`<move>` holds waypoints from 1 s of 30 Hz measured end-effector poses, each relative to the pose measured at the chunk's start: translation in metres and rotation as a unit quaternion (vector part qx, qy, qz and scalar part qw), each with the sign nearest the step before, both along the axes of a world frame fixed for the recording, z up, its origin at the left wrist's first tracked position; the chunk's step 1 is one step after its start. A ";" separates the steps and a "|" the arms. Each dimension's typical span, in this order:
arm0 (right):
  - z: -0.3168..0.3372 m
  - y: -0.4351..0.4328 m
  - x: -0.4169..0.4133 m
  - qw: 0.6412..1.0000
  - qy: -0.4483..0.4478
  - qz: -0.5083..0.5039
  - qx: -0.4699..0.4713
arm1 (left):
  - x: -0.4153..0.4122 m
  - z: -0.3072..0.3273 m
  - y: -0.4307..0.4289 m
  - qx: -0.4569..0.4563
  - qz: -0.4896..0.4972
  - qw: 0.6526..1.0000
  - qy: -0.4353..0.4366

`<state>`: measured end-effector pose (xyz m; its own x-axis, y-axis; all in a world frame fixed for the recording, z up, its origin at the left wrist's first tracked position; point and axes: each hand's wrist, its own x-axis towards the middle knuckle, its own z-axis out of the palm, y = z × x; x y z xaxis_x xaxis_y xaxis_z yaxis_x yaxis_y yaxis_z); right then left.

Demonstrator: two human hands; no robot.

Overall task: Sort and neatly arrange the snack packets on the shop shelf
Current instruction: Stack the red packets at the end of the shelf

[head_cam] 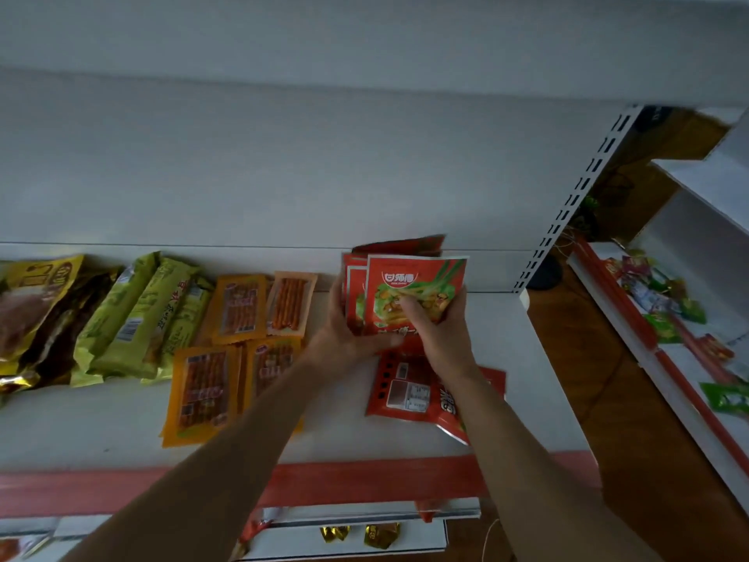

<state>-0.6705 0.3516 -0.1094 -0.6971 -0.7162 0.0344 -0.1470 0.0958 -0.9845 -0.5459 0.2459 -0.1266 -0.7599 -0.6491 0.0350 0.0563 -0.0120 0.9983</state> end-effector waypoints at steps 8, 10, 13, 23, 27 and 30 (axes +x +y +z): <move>-0.003 -0.015 -0.004 0.998 -0.033 0.045 -0.012 | -0.011 -0.004 0.006 -0.002 0.011 1.000 -0.021; -0.003 -0.017 -0.002 0.998 -0.041 0.056 -0.007 | -0.014 -0.002 0.007 -0.001 0.017 1.000 -0.025; 0.002 -0.016 -0.005 0.998 -0.031 0.063 0.008 | -0.016 0.003 0.001 0.017 0.035 0.999 -0.017; 0.006 0.055 -0.011 0.960 0.188 0.061 0.198 | -0.016 0.003 -0.004 0.015 0.048 0.997 -0.051; -0.010 0.072 0.001 0.858 0.329 0.213 0.332 | -0.016 0.004 -0.004 0.020 0.066 0.996 -0.052; -0.008 0.075 0.002 0.881 0.346 0.151 0.287 | -0.015 0.003 -0.004 0.034 0.078 0.996 -0.040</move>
